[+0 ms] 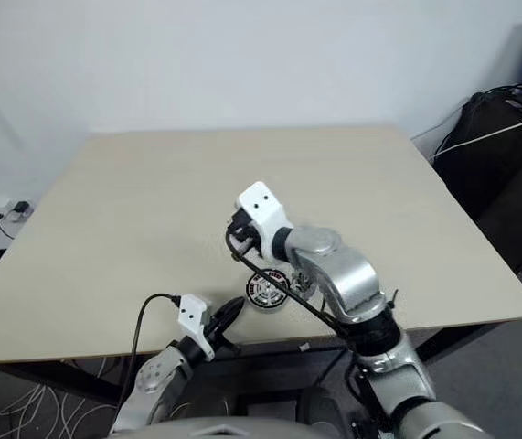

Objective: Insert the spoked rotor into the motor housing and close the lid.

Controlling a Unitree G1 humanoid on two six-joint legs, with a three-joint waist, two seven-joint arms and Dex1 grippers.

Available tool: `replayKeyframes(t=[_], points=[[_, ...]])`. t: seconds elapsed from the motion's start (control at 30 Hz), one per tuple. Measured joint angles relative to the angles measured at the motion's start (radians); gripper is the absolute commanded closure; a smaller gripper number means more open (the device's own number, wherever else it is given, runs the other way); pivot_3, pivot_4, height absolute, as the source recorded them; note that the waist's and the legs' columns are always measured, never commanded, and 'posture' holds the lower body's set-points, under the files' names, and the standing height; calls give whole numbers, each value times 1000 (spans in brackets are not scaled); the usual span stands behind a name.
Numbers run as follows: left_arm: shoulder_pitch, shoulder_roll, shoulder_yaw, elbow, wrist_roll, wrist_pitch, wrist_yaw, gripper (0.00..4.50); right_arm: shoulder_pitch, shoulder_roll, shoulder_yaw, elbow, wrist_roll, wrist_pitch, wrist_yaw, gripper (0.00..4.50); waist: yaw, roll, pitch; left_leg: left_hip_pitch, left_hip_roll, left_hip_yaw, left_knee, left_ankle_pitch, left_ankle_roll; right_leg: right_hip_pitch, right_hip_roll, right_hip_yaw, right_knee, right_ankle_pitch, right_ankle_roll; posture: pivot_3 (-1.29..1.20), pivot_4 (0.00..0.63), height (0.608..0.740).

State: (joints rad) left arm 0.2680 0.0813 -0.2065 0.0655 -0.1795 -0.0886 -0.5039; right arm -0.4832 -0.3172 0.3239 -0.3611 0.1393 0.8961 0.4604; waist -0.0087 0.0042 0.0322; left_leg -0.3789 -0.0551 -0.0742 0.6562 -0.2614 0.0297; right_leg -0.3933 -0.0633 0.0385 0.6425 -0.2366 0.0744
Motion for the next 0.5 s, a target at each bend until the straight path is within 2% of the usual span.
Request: replayKeyframes(t=[0.17,0.5], points=[[-1,0,-1,-12,0,14,0,4500,81,-135,-2,4,-84,-108,-6,4469,-2,0,0,0,1,0,0,0,0,0,1,1,0,-2,-3,0,0,740],[9,2,0,-37,0,35,1,4500,274,-230,-106,1,-211,-150,-113,4469,13,-1,0,0,1,1,1,0,1,0,1,1,0,-4,-2,0,0,740]])
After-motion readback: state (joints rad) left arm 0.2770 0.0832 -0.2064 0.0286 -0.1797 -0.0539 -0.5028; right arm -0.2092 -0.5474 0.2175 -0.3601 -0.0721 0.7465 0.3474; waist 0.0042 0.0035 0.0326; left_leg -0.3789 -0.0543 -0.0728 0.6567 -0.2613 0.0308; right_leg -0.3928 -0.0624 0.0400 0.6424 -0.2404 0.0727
